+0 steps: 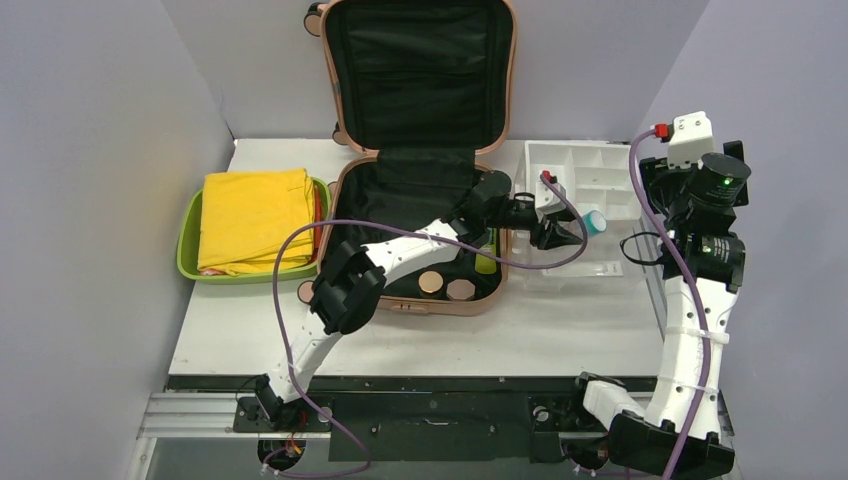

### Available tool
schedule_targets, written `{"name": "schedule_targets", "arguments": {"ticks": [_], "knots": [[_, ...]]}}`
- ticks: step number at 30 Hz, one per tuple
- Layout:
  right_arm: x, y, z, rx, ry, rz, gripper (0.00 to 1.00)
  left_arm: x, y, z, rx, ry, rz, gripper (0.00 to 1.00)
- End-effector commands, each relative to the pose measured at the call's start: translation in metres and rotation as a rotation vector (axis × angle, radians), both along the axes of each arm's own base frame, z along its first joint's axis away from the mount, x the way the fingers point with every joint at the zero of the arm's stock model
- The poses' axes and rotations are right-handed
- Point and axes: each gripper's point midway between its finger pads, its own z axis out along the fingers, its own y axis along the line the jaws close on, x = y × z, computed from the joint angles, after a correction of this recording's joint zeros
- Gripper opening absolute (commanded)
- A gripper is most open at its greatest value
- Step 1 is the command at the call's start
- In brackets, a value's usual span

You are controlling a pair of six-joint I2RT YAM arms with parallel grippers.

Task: Open, take out, and arrange the luggage
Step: Place the makeup in the drawer.

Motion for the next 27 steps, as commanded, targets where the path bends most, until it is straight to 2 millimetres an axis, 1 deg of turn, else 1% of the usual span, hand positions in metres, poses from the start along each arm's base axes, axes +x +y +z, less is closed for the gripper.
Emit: {"name": "schedule_targets", "arguments": {"ticks": [1, 4, 6, 7, 8, 10, 11, 12, 13, 15, 16, 17, 19, 20, 21, 22, 23, 24, 25, 26, 27], "knots": [[0.001, -0.001, 0.008, -0.001, -0.046, -0.003, 0.8, 0.008, 0.0, 0.0, -0.01, -0.072, 0.045, 0.16], [0.001, -0.001, 0.007, 0.0, -0.049, -0.004, 0.8, 0.009, 0.0, -0.007, -0.002, -0.06, 0.058, 0.21], [0.0, 0.0, 0.006, 0.002, -0.049, -0.003, 0.8, 0.01, 0.001, -0.013, 0.004, -0.053, 0.067, 0.28], [0.0, 0.0, 0.005, 0.002, -0.05, -0.002, 0.8, 0.01, 0.001, -0.017, 0.011, -0.046, 0.073, 0.33], [0.0, 0.0, 0.005, 0.003, -0.05, -0.001, 0.8, 0.011, 0.001, -0.018, 0.01, -0.043, 0.077, 0.35], [0.0, 0.0, 0.004, 0.004, -0.048, 0.0, 0.8, 0.011, 0.002, -0.023, 0.013, -0.032, 0.083, 0.44], [0.0, 0.0, 0.004, 0.004, -0.048, 0.001, 0.8, 0.012, 0.003, -0.023, 0.011, -0.029, 0.088, 0.54], [0.001, 0.001, 0.004, 0.005, -0.046, 0.006, 0.8, 0.013, 0.003, -0.023, 0.006, -0.03, 0.093, 0.58], [0.001, 0.002, 0.004, -0.001, -0.042, 0.015, 0.8, 0.014, 0.003, -0.023, 0.004, -0.028, 0.103, 0.69], [0.002, 0.006, 0.002, -0.01, -0.026, 0.051, 0.8, 0.016, 0.003, -0.021, -0.005, -0.033, 0.115, 0.81], [0.003, 0.01, 0.001, -0.006, -0.023, 0.079, 0.81, 0.017, 0.003, -0.019, -0.011, -0.037, 0.118, 0.84], [0.003, 0.012, -0.001, -0.011, -0.009, 0.098, 0.81, 0.018, 0.003, -0.018, -0.014, -0.04, 0.124, 0.89], [0.002, 0.02, -0.007, -0.016, 0.028, 0.158, 0.81, 0.02, 0.003, -0.014, -0.026, -0.045, 0.138, 0.94], [0.003, 0.028, -0.007, -0.013, 0.039, 0.214, 0.81, 0.021, 0.003, -0.009, -0.037, -0.05, 0.144, 0.96], [0.001, 0.039, -0.017, -0.025, 0.097, 0.298, 0.81, 0.023, 0.003, -0.006, -0.043, -0.046, 0.156, 0.98], [-0.005, 0.046, -0.026, -0.013, 0.152, 0.338, 0.82, 0.026, 0.004, 0.001, -0.056, -0.05, 0.17, 0.97], [-0.006, 0.057, -0.031, -0.034, 0.19, 0.429, 0.82, 0.03, 0.005, 0.004, -0.057, -0.04, 0.181, 0.97], [-0.018, 0.067, -0.043, -0.014, 0.264, 0.484, 0.82, 0.033, 0.006, 0.018, -0.075, -0.041, 0.198, 0.96], [-0.021, 0.079, -0.048, -0.049, 0.302, 0.593, 0.82, 0.038, 0.009, 0.021, -0.065, -0.02, 0.208, 0.96], [-0.037, 0.088, -0.061, -0.024, 0.388, 0.652, 0.82, 0.041, 0.011, 0.039, -0.086, -0.029, 0.214, 0.96], [-0.042, 0.098, -0.064, -0.066, 0.417, 0.747, 0.81, 0.047, 0.017, 0.04, -0.066, 0.015, 0.225, 0.96]]}}
